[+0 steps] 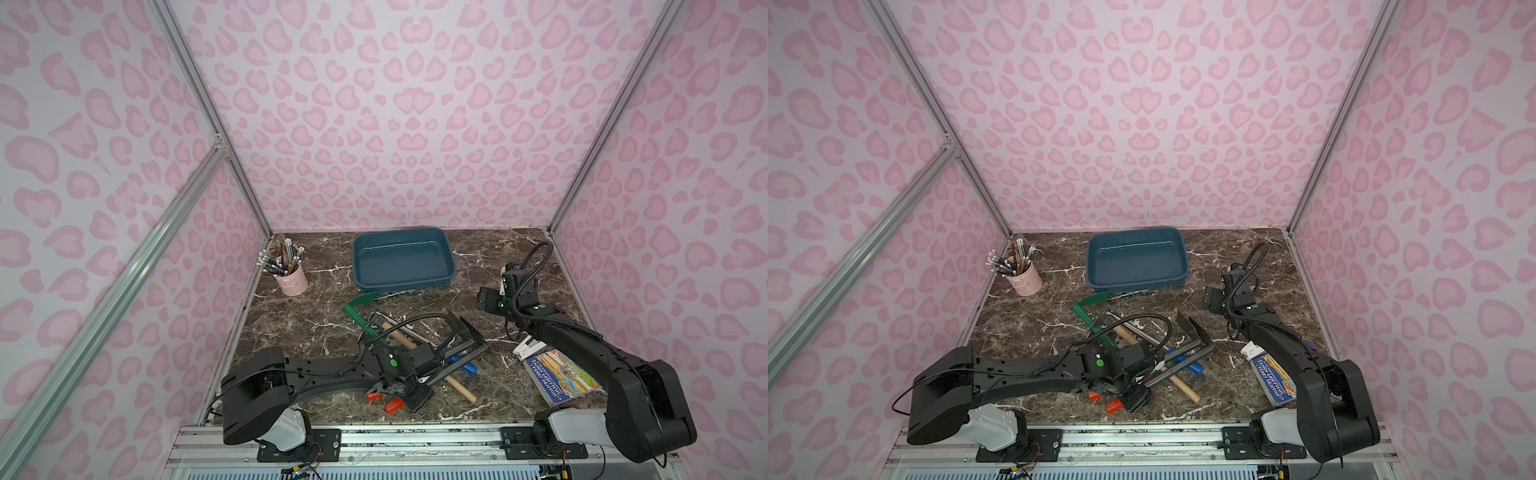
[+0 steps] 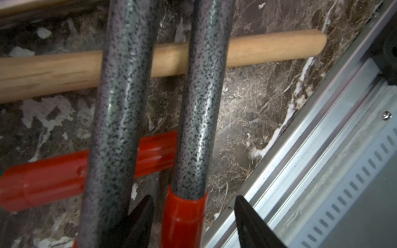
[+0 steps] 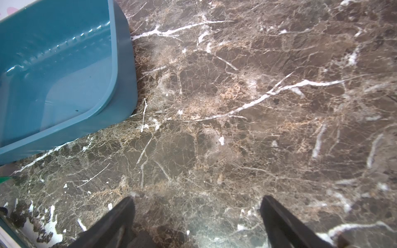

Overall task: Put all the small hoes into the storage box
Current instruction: Pick up the hoe from the center of the board.

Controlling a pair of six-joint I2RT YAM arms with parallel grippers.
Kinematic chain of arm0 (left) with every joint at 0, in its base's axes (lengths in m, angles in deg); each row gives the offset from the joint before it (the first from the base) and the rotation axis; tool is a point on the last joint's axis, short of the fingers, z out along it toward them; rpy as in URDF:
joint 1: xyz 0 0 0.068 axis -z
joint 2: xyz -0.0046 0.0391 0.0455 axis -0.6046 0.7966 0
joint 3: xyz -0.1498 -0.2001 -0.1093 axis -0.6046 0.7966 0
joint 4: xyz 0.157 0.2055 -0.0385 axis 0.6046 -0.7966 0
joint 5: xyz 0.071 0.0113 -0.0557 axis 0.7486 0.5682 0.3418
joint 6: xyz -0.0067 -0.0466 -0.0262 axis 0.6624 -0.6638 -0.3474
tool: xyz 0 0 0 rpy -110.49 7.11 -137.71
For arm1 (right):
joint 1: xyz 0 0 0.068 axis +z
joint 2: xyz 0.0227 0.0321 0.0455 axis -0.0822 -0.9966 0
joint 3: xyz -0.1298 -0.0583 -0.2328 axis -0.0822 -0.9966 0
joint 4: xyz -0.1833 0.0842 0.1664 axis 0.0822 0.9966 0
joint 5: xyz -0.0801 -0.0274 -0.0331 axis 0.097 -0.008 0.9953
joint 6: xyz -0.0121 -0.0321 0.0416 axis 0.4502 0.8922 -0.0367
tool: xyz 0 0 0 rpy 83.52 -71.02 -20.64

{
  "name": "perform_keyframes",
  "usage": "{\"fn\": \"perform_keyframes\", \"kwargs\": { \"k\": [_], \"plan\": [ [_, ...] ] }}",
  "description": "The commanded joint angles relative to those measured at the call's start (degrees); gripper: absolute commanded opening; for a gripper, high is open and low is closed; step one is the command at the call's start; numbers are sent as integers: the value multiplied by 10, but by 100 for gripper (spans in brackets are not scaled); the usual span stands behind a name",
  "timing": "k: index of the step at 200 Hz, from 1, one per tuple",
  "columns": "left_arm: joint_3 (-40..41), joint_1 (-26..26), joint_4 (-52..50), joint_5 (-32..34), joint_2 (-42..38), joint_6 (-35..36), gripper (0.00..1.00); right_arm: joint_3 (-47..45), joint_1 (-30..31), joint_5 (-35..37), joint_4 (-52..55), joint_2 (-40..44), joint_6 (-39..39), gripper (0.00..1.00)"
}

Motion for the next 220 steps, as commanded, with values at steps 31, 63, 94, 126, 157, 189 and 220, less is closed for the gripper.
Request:
{"fn": "perform_keyframes", "kwargs": {
  "k": [31, 63, 94, 126, 157, 189, 220],
  "plan": [
    [-5, 0, 24, 16, 15, 0, 62, 4, 0, -7, -7, -5, -2, 96],
    [-10, 0, 26, 18, 25, 2, 60, 5, 0, -5, -7, -6, 0, 96],
    [-13, 0, 29, 17, 34, 4, 57, 4, -1, -4, -6, -5, 0, 96],
    [-10, 0, 32, 17, 38, 2, 55, 1, -4, -3, -5, -4, 0, 96],
    [-7, 0, 34, 18, 39, 0, 53, -3, -4, -5, -7, -3, 1, 96],
    [-3, 0, 34, 21, 36, -1, 49, -5, -6, -6, -8, -4, 0, 96],
    [-1, 0, 34, 21, 37, 0, 44, -6, -6, -7, -9, -3, -1, 95]
  ]
}}
